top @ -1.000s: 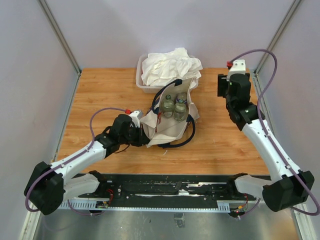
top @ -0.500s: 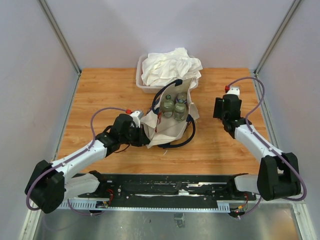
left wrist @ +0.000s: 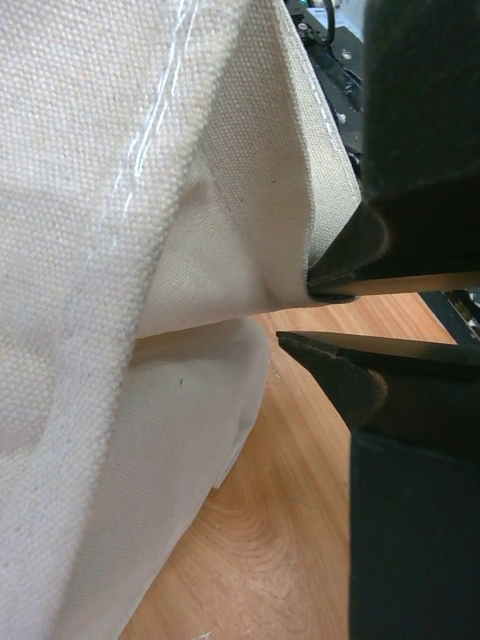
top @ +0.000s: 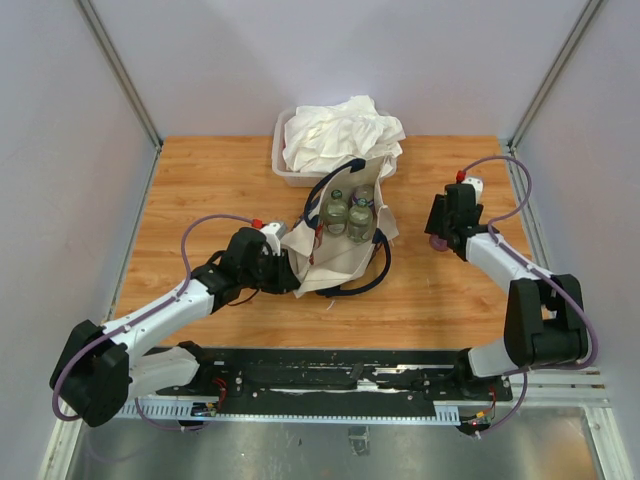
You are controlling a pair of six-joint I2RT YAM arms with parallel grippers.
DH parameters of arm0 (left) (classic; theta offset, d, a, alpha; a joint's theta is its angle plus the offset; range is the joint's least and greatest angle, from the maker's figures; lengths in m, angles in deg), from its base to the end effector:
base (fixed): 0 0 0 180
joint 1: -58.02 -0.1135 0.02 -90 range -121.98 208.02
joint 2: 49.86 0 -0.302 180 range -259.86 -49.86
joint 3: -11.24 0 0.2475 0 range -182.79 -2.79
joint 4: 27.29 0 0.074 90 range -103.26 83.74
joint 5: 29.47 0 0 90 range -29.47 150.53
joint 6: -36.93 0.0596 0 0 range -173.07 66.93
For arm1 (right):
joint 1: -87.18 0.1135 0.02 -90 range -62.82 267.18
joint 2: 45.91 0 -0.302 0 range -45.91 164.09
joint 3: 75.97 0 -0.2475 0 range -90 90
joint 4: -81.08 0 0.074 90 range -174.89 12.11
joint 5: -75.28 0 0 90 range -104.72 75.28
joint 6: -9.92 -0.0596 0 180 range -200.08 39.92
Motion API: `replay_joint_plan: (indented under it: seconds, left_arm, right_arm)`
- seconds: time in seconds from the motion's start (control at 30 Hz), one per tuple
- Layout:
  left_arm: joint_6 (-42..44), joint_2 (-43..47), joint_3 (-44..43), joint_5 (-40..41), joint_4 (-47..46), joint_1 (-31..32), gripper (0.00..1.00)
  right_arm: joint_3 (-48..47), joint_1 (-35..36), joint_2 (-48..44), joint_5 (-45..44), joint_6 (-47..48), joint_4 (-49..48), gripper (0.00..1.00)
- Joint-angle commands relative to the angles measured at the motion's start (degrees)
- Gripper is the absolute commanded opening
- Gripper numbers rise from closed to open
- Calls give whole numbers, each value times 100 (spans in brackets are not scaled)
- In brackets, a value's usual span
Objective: Take the beverage out of the canvas bag
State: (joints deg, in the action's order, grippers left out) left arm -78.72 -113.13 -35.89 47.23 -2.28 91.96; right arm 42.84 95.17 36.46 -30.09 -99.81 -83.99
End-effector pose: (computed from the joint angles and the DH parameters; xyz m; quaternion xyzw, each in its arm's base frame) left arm 0.1759 -0.1349 0.2276 0.1131 0.8986 -0.2956 0.3040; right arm 0.3160 0.0284 0.2459 0.1506 0.8726 -0.0082 0.4645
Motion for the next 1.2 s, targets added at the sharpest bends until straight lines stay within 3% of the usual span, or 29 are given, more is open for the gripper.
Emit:
replay_joint_plan:
  seconds: [0.0, 0.03, 0.07, 0.13, 0.17, 0.3, 0.47, 0.63, 0.73, 0.83, 1.17]
  left_arm:
    - [172, -94, -61, 117, 508, 26, 27]
    - [172, -88, -59, 119, 510, 26, 29]
    - [182, -89, -56, 129, 514, 26, 31]
    - [179, -88, -65, 135, 519, 26, 35]
    - [195, -94, -69, 135, 523, 26, 37]
    - [241, -124, -104, 133, 528, 26, 41]
    - [253, -124, -137, 130, 511, 26, 41]
    - [255, -103, -153, 161, 501, 28, 41]
    - [252, -69, -144, 179, 476, 26, 41]
    - [233, -46, -119, 187, 434, 26, 41]
    - [231, 40, -96, 277, 413, 30, 41]
  right_arm:
    - [-313, -101, 61, 64, -290, 238, 38]
    - [-321, -101, 80, 77, -301, 273, 54]
    - [-321, -96, 101, 79, -322, 305, 79]
    - [-369, -104, 114, 39, -362, 441, 96]
    - [-411, -104, 109, 31, -365, 517, 99]
    - [-593, -71, -50, -67, -197, 742, 98]
    - [-1164, 519, -561, -603, 501, 1067, 100]
    - [-1990, 1352, -1018, -784, 1220, 1166, 82]
    - [-2574, 1659, -1051, -366, 1510, 1217, 66]
    - [-2987, 1872, -953, 171, 1564, 1401, 57]
    - [-3500, 3002, -150, 999, 2033, 1642, 56]
